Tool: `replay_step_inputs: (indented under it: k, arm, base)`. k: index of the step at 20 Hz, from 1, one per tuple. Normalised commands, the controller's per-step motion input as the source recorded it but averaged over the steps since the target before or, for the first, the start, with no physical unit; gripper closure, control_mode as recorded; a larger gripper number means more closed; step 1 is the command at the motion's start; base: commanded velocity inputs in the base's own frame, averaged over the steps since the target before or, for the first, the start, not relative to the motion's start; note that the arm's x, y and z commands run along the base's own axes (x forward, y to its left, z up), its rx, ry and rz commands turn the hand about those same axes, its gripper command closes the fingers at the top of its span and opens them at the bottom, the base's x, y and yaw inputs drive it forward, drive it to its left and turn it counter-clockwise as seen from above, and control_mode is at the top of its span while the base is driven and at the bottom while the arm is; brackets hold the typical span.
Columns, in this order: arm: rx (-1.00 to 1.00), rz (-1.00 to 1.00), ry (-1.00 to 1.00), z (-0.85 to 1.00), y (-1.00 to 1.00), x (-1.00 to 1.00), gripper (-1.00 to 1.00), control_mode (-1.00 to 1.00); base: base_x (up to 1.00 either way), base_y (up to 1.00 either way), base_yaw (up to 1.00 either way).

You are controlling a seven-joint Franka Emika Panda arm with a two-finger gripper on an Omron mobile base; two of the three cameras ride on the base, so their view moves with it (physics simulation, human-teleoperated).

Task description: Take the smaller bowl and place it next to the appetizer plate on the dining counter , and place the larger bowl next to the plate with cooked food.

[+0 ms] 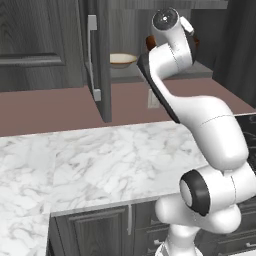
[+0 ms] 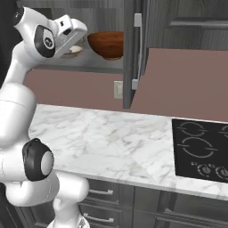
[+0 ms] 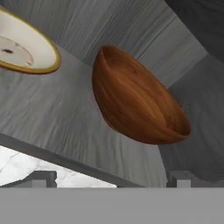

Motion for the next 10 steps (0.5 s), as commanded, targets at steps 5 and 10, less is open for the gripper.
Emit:
replay_step_inputs:
  k: [5,10]
  arm:
    - [-0.10,0.00,0.00,0.00,-0.24,0.49,-1.00,-1.00]
    - [-0.04,0.00,0.00,0.00,-0.21,0.60,-1.00,-1.00]
  base:
    - [0.00,0.00,0.00]
    - [0.00,0.00,0.00]
